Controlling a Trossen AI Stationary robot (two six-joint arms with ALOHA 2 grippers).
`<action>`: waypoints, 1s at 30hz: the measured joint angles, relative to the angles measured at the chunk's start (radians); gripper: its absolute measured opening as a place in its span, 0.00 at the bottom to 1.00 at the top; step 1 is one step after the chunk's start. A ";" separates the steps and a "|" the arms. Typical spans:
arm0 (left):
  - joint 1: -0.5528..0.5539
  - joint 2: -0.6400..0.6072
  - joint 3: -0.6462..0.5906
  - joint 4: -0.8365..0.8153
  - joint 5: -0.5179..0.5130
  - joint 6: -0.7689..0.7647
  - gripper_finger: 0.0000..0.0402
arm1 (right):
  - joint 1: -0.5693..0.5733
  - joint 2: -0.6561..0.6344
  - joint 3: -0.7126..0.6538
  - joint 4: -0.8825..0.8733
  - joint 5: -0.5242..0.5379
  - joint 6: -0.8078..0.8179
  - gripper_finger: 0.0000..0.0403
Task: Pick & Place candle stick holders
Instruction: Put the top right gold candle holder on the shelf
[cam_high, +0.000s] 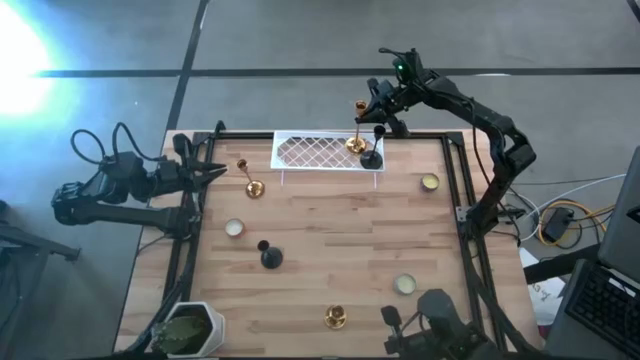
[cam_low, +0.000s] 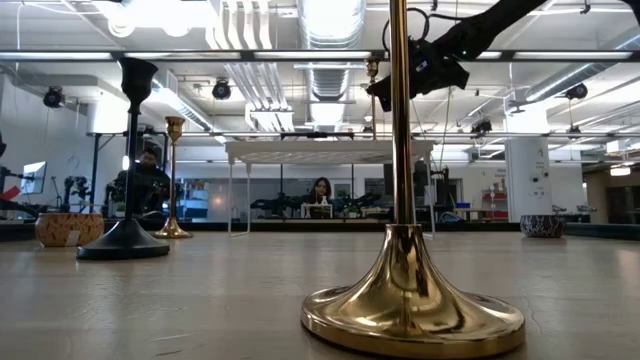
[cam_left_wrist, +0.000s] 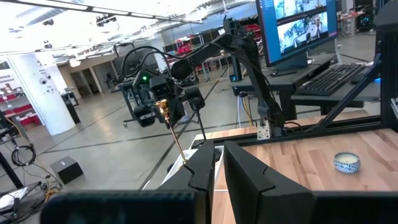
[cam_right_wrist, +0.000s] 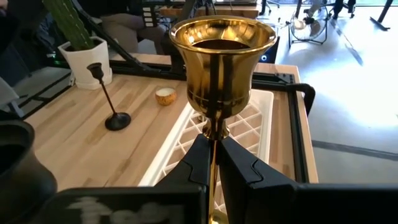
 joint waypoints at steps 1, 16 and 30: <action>0.000 0.000 0.000 0.000 0.000 0.000 0.10 | 0.000 0.000 0.000 0.000 0.001 0.000 0.02; 0.000 0.000 0.000 -0.004 0.000 -0.001 0.10 | 0.006 0.000 -0.001 0.014 0.005 0.023 0.05; 0.000 0.000 0.000 -0.004 0.000 -0.003 0.10 | 0.004 0.000 -0.002 0.006 0.016 0.095 0.12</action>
